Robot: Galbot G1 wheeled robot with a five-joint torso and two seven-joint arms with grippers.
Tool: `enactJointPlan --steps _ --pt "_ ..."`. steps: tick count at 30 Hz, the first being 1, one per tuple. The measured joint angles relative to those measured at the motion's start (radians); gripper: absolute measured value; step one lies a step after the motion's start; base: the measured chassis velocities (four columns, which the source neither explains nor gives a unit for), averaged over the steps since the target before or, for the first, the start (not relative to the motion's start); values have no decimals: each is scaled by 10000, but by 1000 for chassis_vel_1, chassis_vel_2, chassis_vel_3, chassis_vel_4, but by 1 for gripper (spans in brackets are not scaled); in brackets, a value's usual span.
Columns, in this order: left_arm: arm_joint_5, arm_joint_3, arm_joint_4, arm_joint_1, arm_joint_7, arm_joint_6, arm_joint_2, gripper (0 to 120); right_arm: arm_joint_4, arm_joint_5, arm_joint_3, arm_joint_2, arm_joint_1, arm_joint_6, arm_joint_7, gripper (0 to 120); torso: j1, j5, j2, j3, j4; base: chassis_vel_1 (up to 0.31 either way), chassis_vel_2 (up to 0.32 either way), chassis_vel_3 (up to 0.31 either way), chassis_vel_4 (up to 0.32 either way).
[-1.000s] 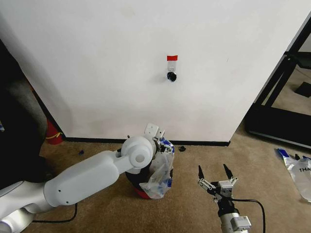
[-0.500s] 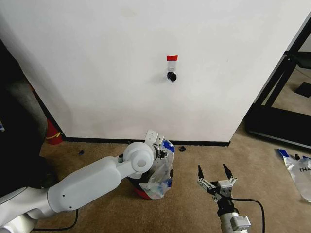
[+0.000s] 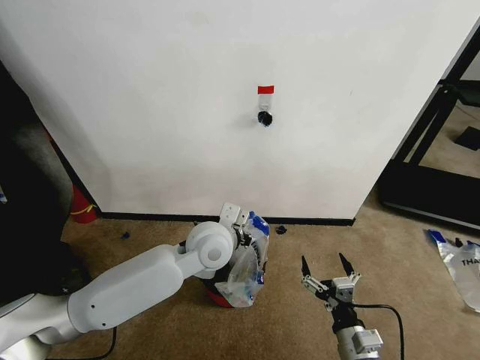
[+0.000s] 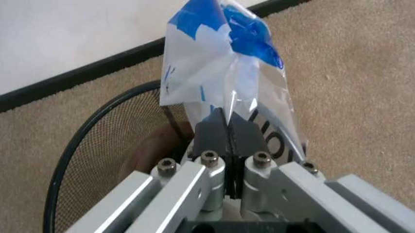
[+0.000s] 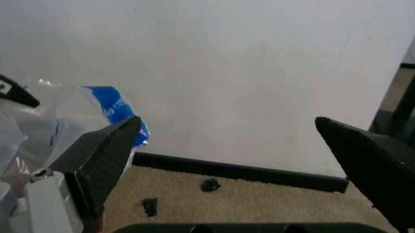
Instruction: Pick up the garbage bag from the wall and place it over the trash bin.
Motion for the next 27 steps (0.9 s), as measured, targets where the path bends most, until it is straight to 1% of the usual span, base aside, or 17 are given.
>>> enactJointPlan --steps 4,5,7,10,12,13,16,18,20,21,26,27 --pt "-14 7 -7 -8 2 0 -2 0 -200 1093 -328 -709 943 -566 -348 100 0 0 0 1 1 0 0 0 0" --pt "-14 7 -7 -8 2 0 -2 0 -200 1093 -328 -709 943 -566 -348 100 0 0 0 1 1 0 0 0 0" --pt "-24 93 56 -140 43 0 -89 0 -363 1659 -553 -1046 1477 -935 -594 100 0 1 0 0 5 0 0 0 0" --pt "-28 322 232 -388 142 0 -319 0 -499 2379 -982 -1450 2024 -1293 -773 100 1 0 0 1 -2 0 0 0 0" --pt "-28 387 286 -436 170 0 -394 0 -623 2480 -1326 -1653 2367 -1460 -1032 100 0 1 0 0 -3 0 0 0 0" --pt "-28 387 286 -436 170 0 -394 0 -623 2480 -1326 -1653 2367 -1460 -1032 100 0 1 0 0 -3 0 0 0 0" --pt "-21 381 324 -404 187 -3 -381 0 -983 2473 -2116 -1781 3098 -1591 -1223 100 1 0 0 1 1 0 0 0 0" --pt "-13 344 323 -386 200 -4 -296 0 -1276 2525 -2638 -1748 3618 -1727 -1274 100 0 -4 0 1 3 0 0 0 0" --pt "-11 302 322 -386 222 -4 -238 0 -1605 2615 -3062 -1656 4088 -1874 -1275 100 1 1 0 1 3 0 0 0 0" --pt "-11 302 322 -386 222 -4 -238 0 -1605 2615 -3062 -1656 4088 -1874 -1275 100 1 1 0 1 3 0 0 0 0" --pt "-9 194 271 -388 277 -4 -95 0 -2122 3014 -3846 -1525 5017 -2376 -1104 100 0 -1 0 0 1 0 0 0 0" --pt "-9 194 271 -388 277 -4 -95 0 -2122 3014 -3846 -1525 5017 -2376 -1104 100 0 -1 0 0 1 0 0 0 0"
